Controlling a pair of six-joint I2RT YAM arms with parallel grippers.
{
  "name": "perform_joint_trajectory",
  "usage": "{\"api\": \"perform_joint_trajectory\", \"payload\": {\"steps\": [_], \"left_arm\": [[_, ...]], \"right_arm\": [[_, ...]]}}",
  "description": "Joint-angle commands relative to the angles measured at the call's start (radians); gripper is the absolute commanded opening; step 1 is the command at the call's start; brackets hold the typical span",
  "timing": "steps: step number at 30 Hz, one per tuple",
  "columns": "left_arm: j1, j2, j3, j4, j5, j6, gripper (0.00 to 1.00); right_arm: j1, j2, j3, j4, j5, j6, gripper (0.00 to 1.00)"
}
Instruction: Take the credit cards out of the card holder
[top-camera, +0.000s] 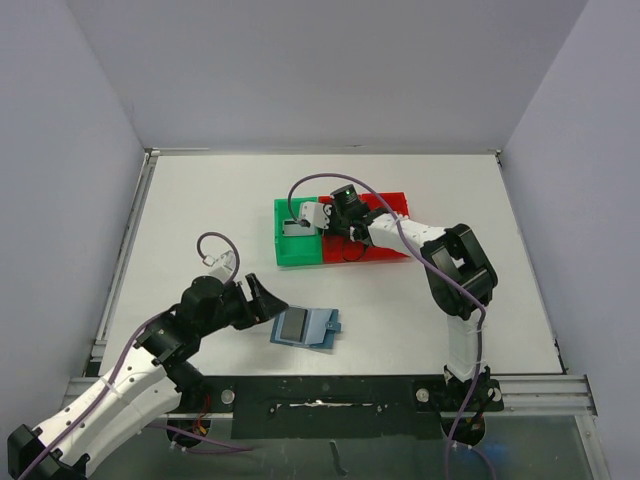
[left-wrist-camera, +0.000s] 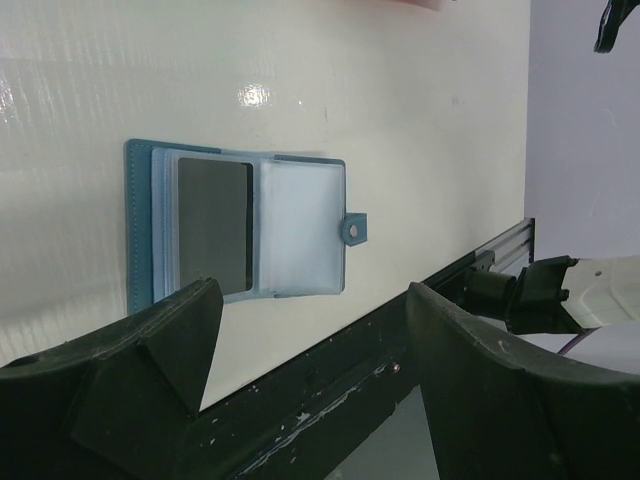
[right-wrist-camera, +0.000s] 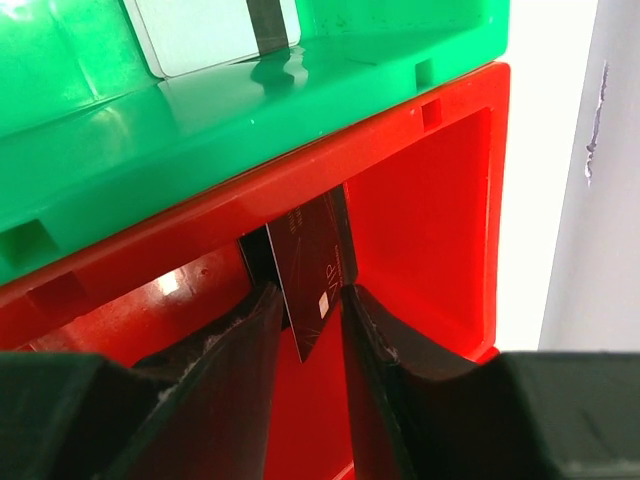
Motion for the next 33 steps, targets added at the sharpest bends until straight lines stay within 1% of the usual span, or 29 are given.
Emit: {"api": "perform_joint_trajectory", "payload": {"steps": [1, 5, 8, 11, 14, 18, 21, 22, 24, 26, 28, 31, 33], "left_arm": [[0.006, -0.003, 0.042, 0.012, 0.029, 0.004, 0.74], [0.006, -0.002, 0.041, 0.014, 0.050, 0.010, 0.74], [0.006, 0.017, 0.049, 0.027, 0.109, 0.034, 0.74], [0.006, 0.042, 0.070, -0.006, 0.117, 0.055, 0.75], [0.005, 0.051, 0.073, -0.018, 0.111, 0.059, 0.75], [0.005, 0.046, 0.065, -0.002, 0.111, 0.055, 0.75], [0.005, 0.041, 0.058, 0.005, 0.086, 0.055, 0.75], [0.005, 0.039, 0.054, 0.008, 0.075, 0.054, 0.75], [0.006, 0.035, 0.046, 0.012, 0.038, 0.055, 0.75], [0.010, 0.034, 0.037, 0.022, 0.016, 0.062, 0.75], [0.011, 0.039, 0.031, 0.031, 0.007, 0.074, 0.75], [0.016, 0.053, 0.022, 0.034, 0.002, 0.089, 0.75], [0.018, 0.062, 0.013, 0.044, 0.002, 0.092, 0.75]], "right_arm": [[-0.011, -0.018, 0.020, -0.006, -0.001, 0.009, 0.32], [-0.015, -0.013, 0.039, -0.038, -0.016, 0.011, 0.32], [-0.023, -0.007, 0.066, -0.071, -0.031, 0.016, 0.33], [-0.027, -0.007, 0.086, -0.089, -0.040, 0.023, 0.36], [-0.027, -0.023, 0.092, -0.073, -0.046, 0.051, 0.36], [-0.026, -0.099, 0.091, -0.040, -0.051, 0.119, 0.36], [-0.025, -0.201, 0.049, 0.019, -0.060, 0.214, 0.37], [-0.025, -0.252, 0.020, 0.056, -0.069, 0.263, 0.39], [-0.020, -0.371, -0.051, 0.155, -0.080, 0.411, 0.45], [-0.016, -0.477, -0.142, 0.228, -0.068, 0.608, 0.53], [-0.016, -0.564, -0.212, 0.258, -0.081, 0.829, 0.59], [-0.015, -0.663, -0.314, 0.254, -0.095, 1.166, 0.72], [-0.020, -0.709, -0.390, 0.256, -0.118, 1.391, 0.77]]}}
